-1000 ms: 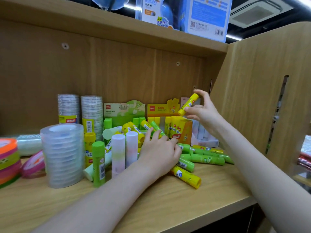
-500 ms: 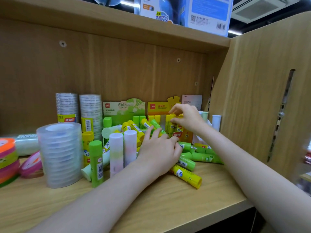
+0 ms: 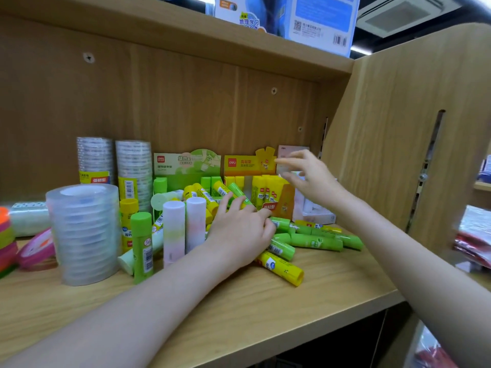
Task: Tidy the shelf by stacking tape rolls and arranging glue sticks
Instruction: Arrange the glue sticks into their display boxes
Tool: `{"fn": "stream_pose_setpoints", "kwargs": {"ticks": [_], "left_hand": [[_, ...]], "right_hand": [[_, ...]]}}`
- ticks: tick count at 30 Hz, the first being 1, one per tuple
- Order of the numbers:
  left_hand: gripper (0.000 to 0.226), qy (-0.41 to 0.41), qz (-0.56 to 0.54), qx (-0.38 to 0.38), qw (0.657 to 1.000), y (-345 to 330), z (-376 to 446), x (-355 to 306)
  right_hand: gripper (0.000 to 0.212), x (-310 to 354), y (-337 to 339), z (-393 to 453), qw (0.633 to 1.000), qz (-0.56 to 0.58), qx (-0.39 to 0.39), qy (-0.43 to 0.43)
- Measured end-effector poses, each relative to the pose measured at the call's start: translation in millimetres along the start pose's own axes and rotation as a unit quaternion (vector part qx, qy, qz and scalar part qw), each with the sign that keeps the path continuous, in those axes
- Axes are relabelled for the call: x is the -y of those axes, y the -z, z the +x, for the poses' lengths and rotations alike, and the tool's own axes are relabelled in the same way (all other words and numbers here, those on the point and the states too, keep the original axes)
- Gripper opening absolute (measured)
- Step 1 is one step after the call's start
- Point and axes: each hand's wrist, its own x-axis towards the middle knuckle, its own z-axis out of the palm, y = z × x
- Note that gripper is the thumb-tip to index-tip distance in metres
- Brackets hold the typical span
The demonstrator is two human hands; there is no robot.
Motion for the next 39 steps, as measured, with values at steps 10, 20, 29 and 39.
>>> {"fn": "stream_pose_setpoints", "kwargs": {"ticks": [10,20,29,39], "left_hand": [[0.043,0.002,-0.012,-0.001,1.0,2,-1,-2],[0.048,0.003,-0.014,-0.01,1.0,1,0,-1],[0.042,0.003,-0.01,-0.015,1.0,-2,1,-1],[0.068,0.004,-0.006,-0.017,1.0,-5,3,1]], "right_hand": [[0.029,-27,26,-56,0.958,-0.113,0.254,-0.069],[0.057,4,7,-48,0.958,0.237,-0.145,-0.074],[0.055,11,-9,-42,0.953,0.272,-0.132,-0.022],[0.033,13,-31,7,0.996,0.063,-0.064,0.001]]}}
